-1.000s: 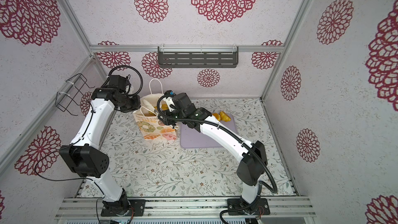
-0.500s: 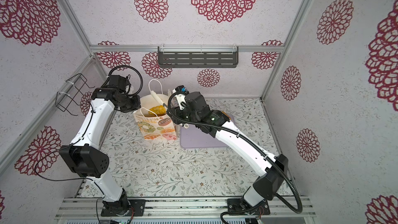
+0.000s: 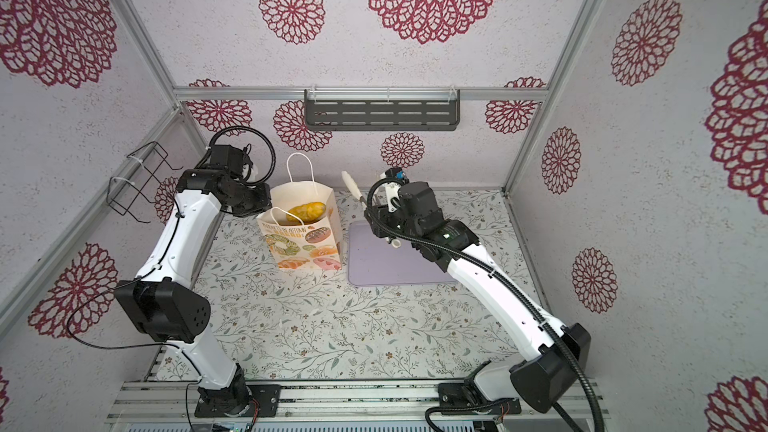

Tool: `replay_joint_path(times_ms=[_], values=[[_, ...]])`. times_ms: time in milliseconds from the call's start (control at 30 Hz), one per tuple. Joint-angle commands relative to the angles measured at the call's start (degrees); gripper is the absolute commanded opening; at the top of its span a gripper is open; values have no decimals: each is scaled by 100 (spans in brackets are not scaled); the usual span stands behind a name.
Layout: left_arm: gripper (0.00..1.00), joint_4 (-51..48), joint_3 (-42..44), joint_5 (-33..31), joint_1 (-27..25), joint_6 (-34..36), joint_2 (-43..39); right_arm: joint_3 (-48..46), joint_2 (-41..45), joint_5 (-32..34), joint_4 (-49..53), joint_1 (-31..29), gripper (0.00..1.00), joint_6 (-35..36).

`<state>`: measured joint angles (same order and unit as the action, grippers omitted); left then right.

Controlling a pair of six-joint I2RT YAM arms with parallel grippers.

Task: Place the fake bread into the paper bag
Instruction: 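Move the open tongs back over the tray with the right gripper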

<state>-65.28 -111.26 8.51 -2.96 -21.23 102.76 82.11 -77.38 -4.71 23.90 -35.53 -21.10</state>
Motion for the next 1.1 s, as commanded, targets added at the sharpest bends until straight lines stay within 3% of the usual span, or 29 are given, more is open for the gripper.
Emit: replay_joint_path(times_ms=[0,800,1067], values=[[0,76,16,86,-3,1,-129,-163,403,-19,-314,185,47,-164],[0,72,15,59,-51,-11,-139,-2227,1649,-20,-646,961,49,-788],[0,68,11,-13,-72,4,-129,-2792,1791,-295,-919,1339,49,-954]])
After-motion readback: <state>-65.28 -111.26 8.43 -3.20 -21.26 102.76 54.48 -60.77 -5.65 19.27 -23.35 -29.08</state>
